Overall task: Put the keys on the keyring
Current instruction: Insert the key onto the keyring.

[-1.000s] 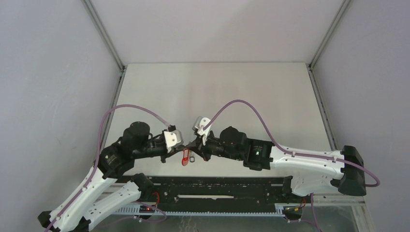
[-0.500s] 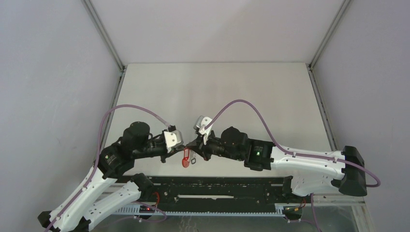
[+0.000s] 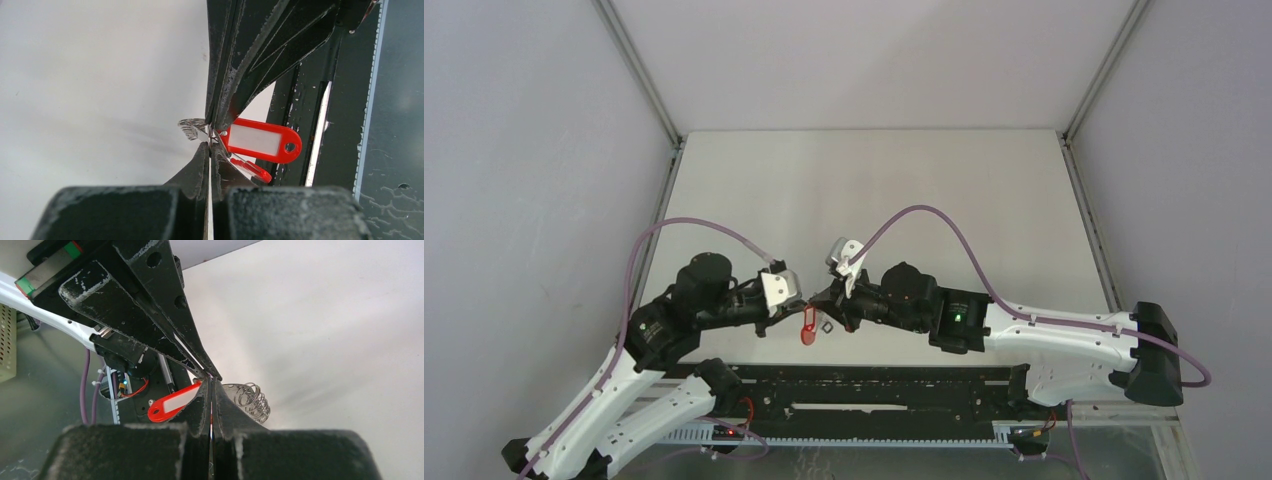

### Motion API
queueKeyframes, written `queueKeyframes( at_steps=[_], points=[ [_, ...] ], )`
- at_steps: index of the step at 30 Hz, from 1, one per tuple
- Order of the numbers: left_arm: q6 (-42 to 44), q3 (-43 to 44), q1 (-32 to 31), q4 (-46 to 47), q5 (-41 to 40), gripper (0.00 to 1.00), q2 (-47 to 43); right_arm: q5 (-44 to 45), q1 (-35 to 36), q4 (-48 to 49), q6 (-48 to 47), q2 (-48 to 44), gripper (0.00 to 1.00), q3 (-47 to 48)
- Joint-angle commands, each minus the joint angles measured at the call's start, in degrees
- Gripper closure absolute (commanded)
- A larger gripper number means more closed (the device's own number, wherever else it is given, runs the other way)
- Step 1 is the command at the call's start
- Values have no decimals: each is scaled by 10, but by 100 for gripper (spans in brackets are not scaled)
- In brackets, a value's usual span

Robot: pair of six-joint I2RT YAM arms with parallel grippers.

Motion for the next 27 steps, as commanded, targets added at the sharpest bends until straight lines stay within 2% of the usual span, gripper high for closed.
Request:
queueKeyframes(
  at_steps=[1, 10, 27],
  points=[
    [3, 0, -4, 32, 28, 100, -8, 36, 2, 23, 10, -6, 100, 2],
    [2, -3, -5, 44, 28, 100, -19, 54, -3, 32, 36, -16, 100, -14],
    [-6, -13, -4, 68, 34, 100, -43, 30, -20, 63, 74, -37, 100, -44]
  ],
)
